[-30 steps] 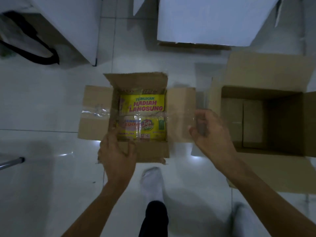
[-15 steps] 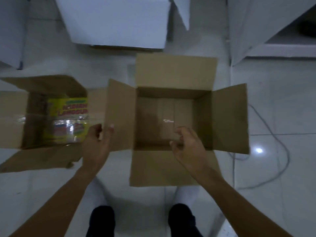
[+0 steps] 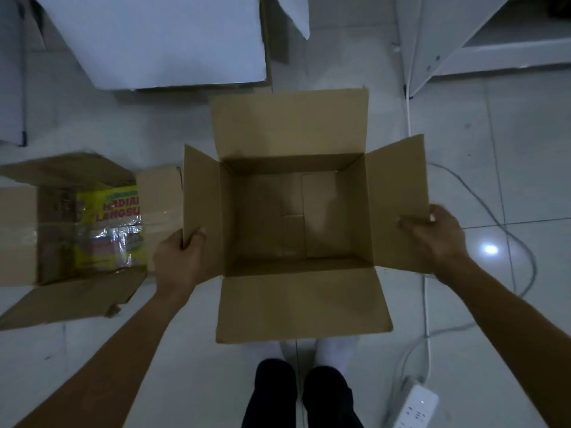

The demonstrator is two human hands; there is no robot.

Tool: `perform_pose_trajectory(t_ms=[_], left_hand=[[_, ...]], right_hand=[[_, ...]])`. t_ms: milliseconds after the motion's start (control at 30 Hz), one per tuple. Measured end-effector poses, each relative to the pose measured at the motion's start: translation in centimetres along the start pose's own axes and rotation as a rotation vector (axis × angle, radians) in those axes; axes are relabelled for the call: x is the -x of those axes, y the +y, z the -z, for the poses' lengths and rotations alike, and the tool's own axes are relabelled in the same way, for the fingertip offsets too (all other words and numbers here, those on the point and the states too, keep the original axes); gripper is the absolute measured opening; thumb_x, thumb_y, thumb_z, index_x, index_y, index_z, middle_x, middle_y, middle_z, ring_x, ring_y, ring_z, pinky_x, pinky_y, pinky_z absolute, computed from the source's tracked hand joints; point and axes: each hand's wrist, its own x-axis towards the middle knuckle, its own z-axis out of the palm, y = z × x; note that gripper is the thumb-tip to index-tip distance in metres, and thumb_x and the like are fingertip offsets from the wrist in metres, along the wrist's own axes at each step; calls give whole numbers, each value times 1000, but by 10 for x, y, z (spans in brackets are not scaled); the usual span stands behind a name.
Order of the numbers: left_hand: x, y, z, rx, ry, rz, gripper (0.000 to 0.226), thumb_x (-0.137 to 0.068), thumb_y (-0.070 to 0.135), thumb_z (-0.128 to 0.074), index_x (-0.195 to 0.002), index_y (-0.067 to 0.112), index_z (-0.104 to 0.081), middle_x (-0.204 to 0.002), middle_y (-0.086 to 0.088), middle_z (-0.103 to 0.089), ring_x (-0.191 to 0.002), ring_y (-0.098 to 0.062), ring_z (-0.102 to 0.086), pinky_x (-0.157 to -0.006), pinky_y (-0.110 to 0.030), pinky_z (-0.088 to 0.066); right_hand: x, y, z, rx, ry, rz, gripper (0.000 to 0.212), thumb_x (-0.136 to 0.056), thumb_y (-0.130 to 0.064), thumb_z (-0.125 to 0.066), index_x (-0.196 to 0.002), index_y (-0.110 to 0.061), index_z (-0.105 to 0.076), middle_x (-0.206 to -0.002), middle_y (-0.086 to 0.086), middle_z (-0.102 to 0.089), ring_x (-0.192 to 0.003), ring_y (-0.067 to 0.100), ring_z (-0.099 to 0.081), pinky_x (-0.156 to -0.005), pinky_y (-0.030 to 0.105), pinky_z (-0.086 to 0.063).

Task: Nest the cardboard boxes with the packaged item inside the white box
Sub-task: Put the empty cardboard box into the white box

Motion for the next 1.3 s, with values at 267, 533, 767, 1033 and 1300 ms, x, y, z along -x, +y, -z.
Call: perform_pose_trajectory(t_ms=[267, 533, 767, 1033, 1300], left_hand=[[21, 24, 33, 21, 59, -100, 43, -88, 26, -61, -65, -10, -59, -59, -28, -58, -54, -32, -54, -51, -27, -40], [48, 117, 150, 57, 129, -104, 24, -86, 30, -64, -89, 7, -72, -62, 3, -62, -51, -20, -61, -43, -32, -51], [17, 204, 247, 23, 177, -241, 31, -85, 29, -65, -76, -1, -68, -62, -16, -65, -56, -25, -63, -50, -33, -54], [-79, 299, 304, 22, 274, -353, 16, -83, 27, -64, -77, 11, -64, -71, -16, -61, -57, -24, -55, -50, -24, -43], [-182, 364, 311, 6, 347, -347, 15, -83, 29, -63, -81, 14, -62, -78, -11, -60, -64, -24, -60, -50, -25, -51]], right_hand=[[19, -28, 8, 164, 28, 215, 29, -86, -17, -53, -83, 10, -61, -82, 31, -66, -75, 44, -63, -69, 49, -54], [103, -132, 91, 188, 34, 399, 26, -90, -16, -54, -75, 4, -62, -74, 23, -64, -70, 40, -60, -68, 39, -49], [137, -251, 135, 102, 84, 494, 27, -88, -22, -58, -84, 3, -67, -81, 22, -67, -73, 35, -63, -72, 43, -52], [97, -386, 136, 19, 172, 626, 35, -79, -15, -60, -92, 18, -58, -94, 39, -63, -84, 49, -64, -73, 62, -53], [26, -492, 95, 37, 76, 717, 27, -79, -5, -57, -54, 2, -47, -54, 19, -47, -43, 20, -49, -33, 15, -34]])
